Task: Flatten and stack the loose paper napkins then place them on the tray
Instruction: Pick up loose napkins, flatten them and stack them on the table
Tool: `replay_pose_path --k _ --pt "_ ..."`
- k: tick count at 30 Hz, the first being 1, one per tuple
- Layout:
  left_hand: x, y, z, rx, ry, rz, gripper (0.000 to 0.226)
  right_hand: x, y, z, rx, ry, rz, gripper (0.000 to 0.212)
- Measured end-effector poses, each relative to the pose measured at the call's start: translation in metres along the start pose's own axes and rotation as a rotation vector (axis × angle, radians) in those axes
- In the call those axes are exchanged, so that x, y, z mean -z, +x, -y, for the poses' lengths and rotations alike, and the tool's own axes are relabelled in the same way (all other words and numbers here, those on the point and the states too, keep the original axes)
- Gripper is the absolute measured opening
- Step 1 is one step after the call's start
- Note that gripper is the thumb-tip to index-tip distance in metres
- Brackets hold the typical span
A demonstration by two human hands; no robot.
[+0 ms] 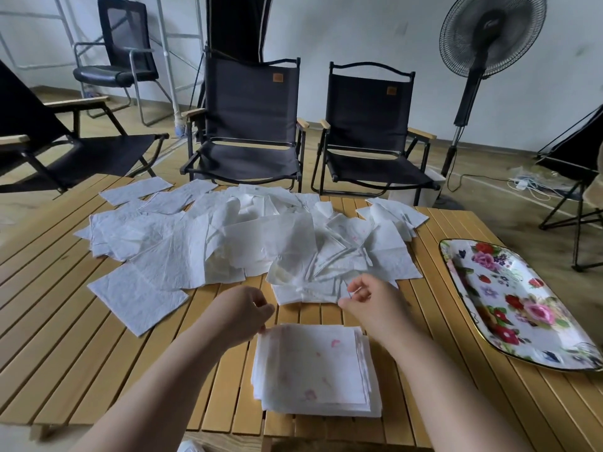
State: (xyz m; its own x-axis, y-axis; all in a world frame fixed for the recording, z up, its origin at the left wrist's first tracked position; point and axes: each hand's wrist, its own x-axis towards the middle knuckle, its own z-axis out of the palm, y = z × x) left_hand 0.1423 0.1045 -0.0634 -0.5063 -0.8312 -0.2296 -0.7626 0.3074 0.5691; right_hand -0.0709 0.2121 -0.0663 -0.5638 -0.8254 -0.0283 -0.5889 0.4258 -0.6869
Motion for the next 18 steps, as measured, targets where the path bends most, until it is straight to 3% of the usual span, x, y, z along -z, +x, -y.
replay_pose_path --k 5,12,18 --pt "0.004 0.01 0.013 0.007 -0.013 -0.048 0.014 -0.03 0.023 -0.004 0.113 -0.146 0.056 0.039" --pt "0.012 0.024 0.031 0.021 -0.068 -0.061 0.011 -0.041 0.042 -0.005 0.112 -0.089 -0.032 0.008" --pt "0.013 0.032 0.031 -0.043 -0.115 -0.099 0.005 -0.029 0.039 0.0 0.269 -0.027 -0.128 0.007"
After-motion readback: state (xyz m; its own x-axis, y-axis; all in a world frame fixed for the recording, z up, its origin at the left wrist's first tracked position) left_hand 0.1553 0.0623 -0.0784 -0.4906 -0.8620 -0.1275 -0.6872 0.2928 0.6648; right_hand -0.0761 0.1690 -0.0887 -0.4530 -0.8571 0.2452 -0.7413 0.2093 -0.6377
